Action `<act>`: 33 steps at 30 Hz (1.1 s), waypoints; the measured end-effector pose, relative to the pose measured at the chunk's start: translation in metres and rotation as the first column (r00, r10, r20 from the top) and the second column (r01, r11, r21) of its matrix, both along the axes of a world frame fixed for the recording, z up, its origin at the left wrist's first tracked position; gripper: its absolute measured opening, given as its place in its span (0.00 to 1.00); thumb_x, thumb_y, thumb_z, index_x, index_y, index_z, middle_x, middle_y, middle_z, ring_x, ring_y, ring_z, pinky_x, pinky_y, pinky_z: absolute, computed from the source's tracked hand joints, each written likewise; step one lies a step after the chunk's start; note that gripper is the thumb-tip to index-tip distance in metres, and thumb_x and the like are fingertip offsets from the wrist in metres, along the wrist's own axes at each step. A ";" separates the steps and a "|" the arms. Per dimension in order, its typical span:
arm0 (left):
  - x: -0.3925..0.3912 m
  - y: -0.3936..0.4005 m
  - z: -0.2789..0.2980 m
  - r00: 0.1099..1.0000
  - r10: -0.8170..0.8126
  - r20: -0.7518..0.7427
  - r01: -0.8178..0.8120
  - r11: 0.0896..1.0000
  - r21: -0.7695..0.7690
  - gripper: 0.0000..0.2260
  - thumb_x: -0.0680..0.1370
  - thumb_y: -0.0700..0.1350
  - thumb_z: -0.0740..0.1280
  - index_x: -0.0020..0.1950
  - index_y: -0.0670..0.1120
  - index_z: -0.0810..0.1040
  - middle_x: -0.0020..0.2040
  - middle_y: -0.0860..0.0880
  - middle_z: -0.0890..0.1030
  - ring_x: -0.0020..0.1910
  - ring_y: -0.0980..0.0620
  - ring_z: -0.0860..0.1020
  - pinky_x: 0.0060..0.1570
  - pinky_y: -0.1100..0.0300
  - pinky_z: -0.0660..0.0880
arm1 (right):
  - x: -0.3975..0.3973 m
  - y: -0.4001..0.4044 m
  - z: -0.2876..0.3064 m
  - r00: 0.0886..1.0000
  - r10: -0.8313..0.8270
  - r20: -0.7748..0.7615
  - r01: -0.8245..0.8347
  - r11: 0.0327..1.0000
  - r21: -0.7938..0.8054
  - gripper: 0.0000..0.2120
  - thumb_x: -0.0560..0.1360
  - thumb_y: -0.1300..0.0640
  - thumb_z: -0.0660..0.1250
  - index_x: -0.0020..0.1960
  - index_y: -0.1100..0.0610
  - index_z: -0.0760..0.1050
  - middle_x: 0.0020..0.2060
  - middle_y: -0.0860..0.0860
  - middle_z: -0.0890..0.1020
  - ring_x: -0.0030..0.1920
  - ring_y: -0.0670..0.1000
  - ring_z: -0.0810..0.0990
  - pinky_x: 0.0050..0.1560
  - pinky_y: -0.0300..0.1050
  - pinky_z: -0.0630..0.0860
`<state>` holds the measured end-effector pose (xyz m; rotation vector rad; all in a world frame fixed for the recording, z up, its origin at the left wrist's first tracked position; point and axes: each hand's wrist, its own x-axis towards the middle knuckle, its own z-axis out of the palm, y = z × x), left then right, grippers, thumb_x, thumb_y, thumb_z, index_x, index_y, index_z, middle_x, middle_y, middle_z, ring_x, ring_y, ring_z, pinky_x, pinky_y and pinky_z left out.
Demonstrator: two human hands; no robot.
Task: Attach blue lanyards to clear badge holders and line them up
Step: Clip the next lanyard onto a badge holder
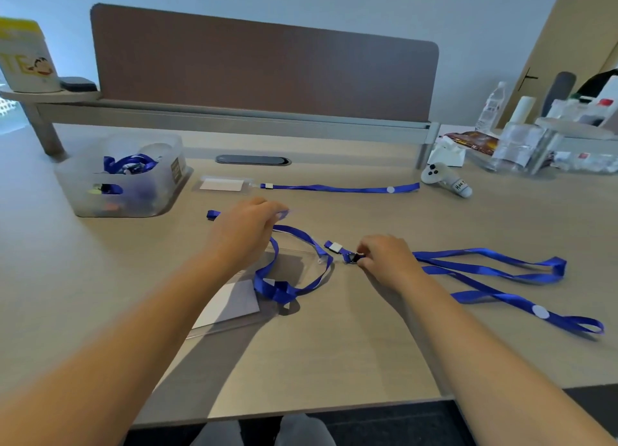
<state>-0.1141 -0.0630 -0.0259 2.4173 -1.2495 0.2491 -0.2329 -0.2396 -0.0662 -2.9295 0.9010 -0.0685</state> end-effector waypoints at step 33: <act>-0.010 -0.019 0.032 0.946 -0.022 -0.324 -0.110 0.918 -0.382 0.16 0.80 0.39 0.55 0.66 0.43 0.71 0.65 0.45 0.75 0.63 0.48 0.73 0.58 0.61 0.68 | 0.025 0.019 0.059 0.695 -0.136 0.706 -0.133 0.941 0.312 0.10 0.78 0.58 0.58 0.45 0.63 0.74 0.34 0.53 0.76 0.34 0.51 0.74 0.37 0.42 0.74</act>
